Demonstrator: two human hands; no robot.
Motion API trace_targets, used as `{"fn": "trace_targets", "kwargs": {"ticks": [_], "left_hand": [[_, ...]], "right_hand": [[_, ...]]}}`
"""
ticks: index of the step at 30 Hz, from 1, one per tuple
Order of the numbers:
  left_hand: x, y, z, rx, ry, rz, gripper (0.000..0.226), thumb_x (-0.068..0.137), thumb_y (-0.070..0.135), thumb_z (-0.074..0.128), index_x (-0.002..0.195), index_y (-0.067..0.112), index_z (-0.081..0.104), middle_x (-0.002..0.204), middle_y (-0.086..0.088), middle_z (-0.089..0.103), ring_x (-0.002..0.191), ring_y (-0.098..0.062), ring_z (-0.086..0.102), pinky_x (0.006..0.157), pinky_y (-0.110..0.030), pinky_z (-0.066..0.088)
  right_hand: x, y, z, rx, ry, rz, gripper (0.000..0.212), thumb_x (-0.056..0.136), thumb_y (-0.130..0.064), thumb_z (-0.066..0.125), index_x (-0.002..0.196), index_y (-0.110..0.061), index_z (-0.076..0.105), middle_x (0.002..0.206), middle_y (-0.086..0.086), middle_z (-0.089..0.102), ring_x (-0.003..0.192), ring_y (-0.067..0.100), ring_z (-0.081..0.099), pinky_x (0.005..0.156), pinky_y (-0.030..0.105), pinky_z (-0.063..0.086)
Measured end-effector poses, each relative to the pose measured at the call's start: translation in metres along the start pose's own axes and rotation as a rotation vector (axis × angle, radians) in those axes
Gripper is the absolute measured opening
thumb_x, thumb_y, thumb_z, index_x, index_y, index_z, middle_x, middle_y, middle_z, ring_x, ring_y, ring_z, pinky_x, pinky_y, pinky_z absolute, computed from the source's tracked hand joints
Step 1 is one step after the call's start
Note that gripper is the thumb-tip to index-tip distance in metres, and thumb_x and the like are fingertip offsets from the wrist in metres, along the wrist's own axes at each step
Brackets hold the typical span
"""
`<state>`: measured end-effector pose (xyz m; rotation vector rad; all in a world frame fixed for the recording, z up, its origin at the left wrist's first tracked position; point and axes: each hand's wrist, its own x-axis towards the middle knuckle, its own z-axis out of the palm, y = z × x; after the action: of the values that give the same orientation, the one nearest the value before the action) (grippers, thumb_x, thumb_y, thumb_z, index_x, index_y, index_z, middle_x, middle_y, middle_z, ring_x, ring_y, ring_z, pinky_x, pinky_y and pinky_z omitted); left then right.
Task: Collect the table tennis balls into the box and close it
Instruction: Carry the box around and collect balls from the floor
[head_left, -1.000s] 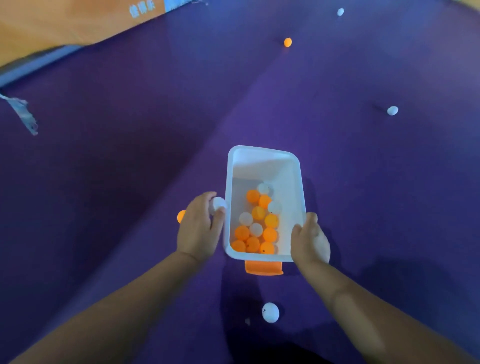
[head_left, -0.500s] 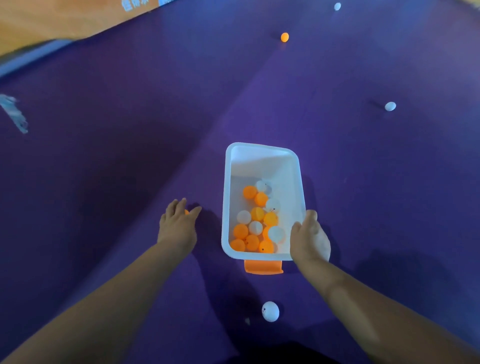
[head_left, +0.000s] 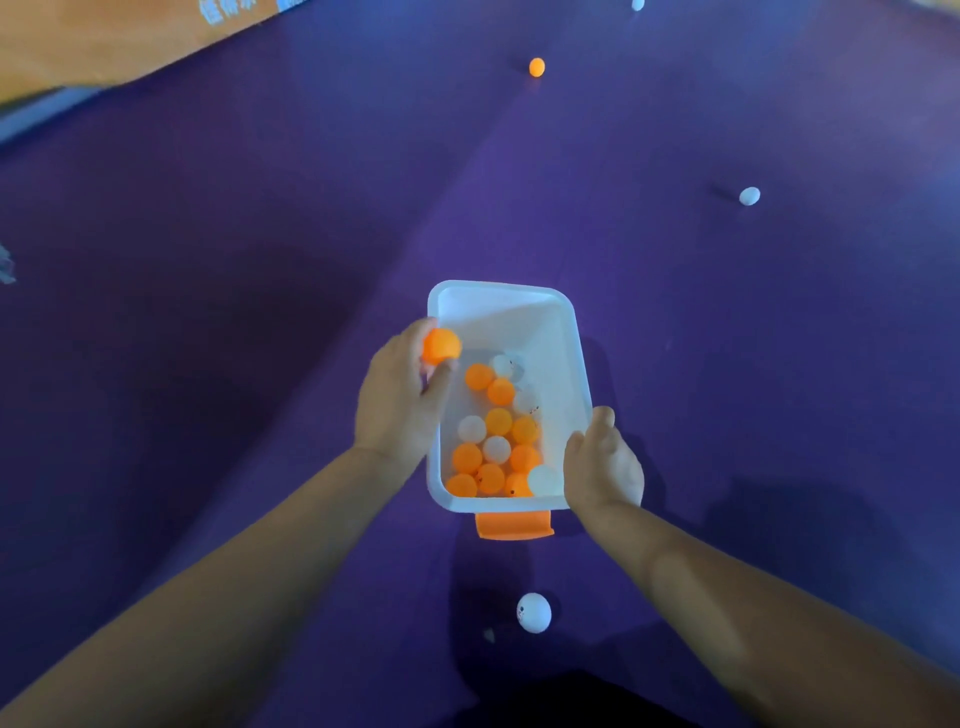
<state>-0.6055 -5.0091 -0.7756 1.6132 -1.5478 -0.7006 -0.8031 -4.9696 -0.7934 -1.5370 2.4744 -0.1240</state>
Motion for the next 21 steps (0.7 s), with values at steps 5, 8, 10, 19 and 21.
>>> {"fn": "trace_targets", "kwargs": {"ticks": [5, 8, 10, 19, 21], "left_hand": [[-0.004, 0.022, 0.011, 0.092, -0.149, 0.121, 0.05, 0.094, 0.025, 0.05, 0.142, 0.029, 0.035, 0.133, 0.005, 0.051, 0.12, -0.016, 0.043, 0.093, -0.025, 0.036], [-0.009, 0.018, 0.01, 0.147, -0.114, 0.097, 0.054, 0.093, 0.02, 0.053, 0.143, 0.027, 0.034, 0.132, 0.005, 0.052, 0.122, -0.018, 0.04, 0.096, -0.028, 0.037], [-0.013, 0.014, 0.008, 0.198, -0.094, 0.038, 0.055, 0.091, 0.019, 0.056, 0.142, 0.025, 0.035, 0.133, 0.003, 0.051, 0.123, -0.019, 0.039, 0.098, -0.031, 0.039], [-0.024, 0.003, 0.001, 0.309, -0.236, -0.206, 0.071, 0.084, 0.02, 0.062, 0.145, 0.013, 0.025, 0.141, -0.008, 0.041, 0.129, -0.028, 0.033, 0.102, -0.04, 0.036], [-0.027, 0.001, 0.003, 0.312, -0.271, -0.224, 0.066, 0.083, 0.02, 0.062, 0.14, 0.011, 0.03, 0.134, -0.009, 0.045, 0.125, -0.029, 0.038, 0.099, -0.04, 0.038]], "right_hand": [[0.001, -0.001, 0.002, -0.006, -0.002, -0.001, 0.022, 0.098, -0.017, 0.038, 0.117, -0.007, 0.042, 0.096, 0.011, 0.065, 0.07, 0.023, 0.06, 0.051, 0.022, 0.041], [-0.001, -0.001, 0.001, 0.011, -0.032, 0.003, 0.023, 0.098, -0.016, 0.041, 0.119, -0.007, 0.042, 0.095, 0.012, 0.065, 0.069, 0.021, 0.058, 0.055, 0.024, 0.044], [0.001, 0.001, 0.0, 0.031, -0.052, 0.012, 0.026, 0.097, -0.013, 0.042, 0.121, -0.006, 0.04, 0.096, 0.013, 0.063, 0.068, 0.019, 0.055, 0.056, 0.023, 0.044], [-0.009, 0.03, -0.009, 0.173, -0.087, -0.071, 0.008, 0.098, -0.027, 0.036, 0.1, -0.02, 0.038, 0.094, -0.002, 0.044, 0.078, 0.018, 0.046, 0.055, 0.022, 0.033], [-0.025, 0.048, 0.001, 0.346, 0.0, -0.047, 0.016, 0.098, -0.031, 0.032, 0.094, -0.019, 0.043, 0.089, 0.004, 0.056, 0.078, 0.024, 0.054, 0.062, 0.028, 0.042]]}}
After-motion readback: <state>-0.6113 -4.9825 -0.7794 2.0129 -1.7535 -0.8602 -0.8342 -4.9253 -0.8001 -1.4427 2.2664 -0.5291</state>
